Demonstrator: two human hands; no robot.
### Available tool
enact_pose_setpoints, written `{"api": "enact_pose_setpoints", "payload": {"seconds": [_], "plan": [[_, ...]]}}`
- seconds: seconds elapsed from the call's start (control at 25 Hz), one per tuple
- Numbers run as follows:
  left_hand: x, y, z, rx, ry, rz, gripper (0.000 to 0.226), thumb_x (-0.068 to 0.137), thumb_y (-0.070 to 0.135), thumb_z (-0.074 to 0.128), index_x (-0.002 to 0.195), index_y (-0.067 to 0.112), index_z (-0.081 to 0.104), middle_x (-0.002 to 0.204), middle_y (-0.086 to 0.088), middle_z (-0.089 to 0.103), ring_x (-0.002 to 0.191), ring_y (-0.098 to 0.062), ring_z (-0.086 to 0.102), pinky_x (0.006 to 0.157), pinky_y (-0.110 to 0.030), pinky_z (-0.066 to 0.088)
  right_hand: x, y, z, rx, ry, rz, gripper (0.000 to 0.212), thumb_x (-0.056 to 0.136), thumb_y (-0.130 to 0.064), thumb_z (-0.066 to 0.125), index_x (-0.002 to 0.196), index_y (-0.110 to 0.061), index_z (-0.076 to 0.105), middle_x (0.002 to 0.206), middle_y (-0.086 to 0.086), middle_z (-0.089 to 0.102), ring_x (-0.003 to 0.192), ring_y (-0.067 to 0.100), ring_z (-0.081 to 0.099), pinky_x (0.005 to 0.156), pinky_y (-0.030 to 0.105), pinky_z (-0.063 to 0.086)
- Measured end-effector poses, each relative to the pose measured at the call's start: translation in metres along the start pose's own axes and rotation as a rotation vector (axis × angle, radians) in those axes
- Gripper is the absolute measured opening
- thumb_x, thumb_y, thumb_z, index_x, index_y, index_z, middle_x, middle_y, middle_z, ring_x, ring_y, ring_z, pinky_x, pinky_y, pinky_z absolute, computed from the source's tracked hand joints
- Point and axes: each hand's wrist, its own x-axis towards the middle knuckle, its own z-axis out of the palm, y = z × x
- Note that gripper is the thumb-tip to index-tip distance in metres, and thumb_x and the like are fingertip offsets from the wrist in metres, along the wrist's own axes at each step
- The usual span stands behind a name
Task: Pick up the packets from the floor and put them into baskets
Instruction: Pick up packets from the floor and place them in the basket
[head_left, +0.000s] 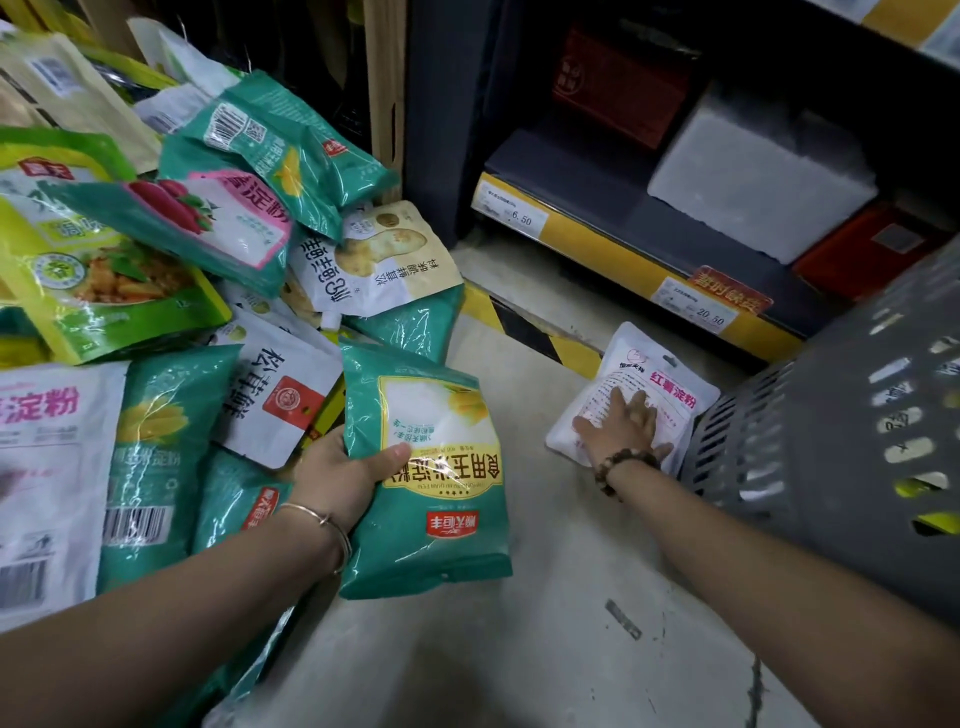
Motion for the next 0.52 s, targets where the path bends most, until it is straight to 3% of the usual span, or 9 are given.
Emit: {"api": "enact_pose_setpoints", "payload": {"seconds": [0.08,0.2,0.4,0.52], "plan": [[-0.001,-0.004,-0.005,-0.005,-0.003,-0.007,0.013,0.079,0.002,0.069,0.088,0.011,0.066,0.079,-0.012,0.073,0.069,-0.031,0.069,0.065,-0.042,0.056,0.003,0.003,0.012,-0.049,-0.067,-0.014,0.076,0.090,-0.058,0.037,0.149,-0.031,-0.003,0.156,0.001,-0.018,0.143,0.023,-0.012,0.111,0.060,0.002],[-0.002,-0.007,-0.011,-0.005,-0.009,-0.014,0.012,0.081,0.002,0.067,0.085,0.013,0.066,0.073,-0.008,0.073,0.060,-0.025,0.070,0.054,-0.034,0.054,-0.001,0.004,0.024,-0.094,-0.105,-0.069,0.085,0.083,-0.067,0.040,0.147,-0.034,-0.006,0.155,0.001,-0.021,0.143,0.022,-0.016,0.108,0.061,-0.001],[-0.003,-0.009,-0.022,-0.042,0.030,-0.029,0.009,0.081,0.000,0.066,0.085,0.009,0.065,0.070,-0.010,0.073,0.055,-0.026,0.068,0.047,-0.032,0.053,-0.015,0.004,0.022,-0.231,-0.096,-0.242,0.065,0.094,-0.049,0.036,0.149,-0.032,0.005,0.157,0.000,-0.014,0.144,0.019,-0.011,0.109,0.063,0.004],[-0.004,-0.008,-0.028,-0.056,0.040,-0.016,0.010,0.081,-0.001,0.066,0.083,0.008,0.065,0.066,-0.008,0.072,0.051,-0.023,0.067,0.043,-0.029,0.052,-0.038,0.006,0.024,-0.361,-0.158,-0.392,0.075,0.088,-0.057,0.041,0.148,-0.033,0.002,0.156,-0.001,-0.017,0.144,0.018,-0.011,0.109,0.060,0.003]]}}
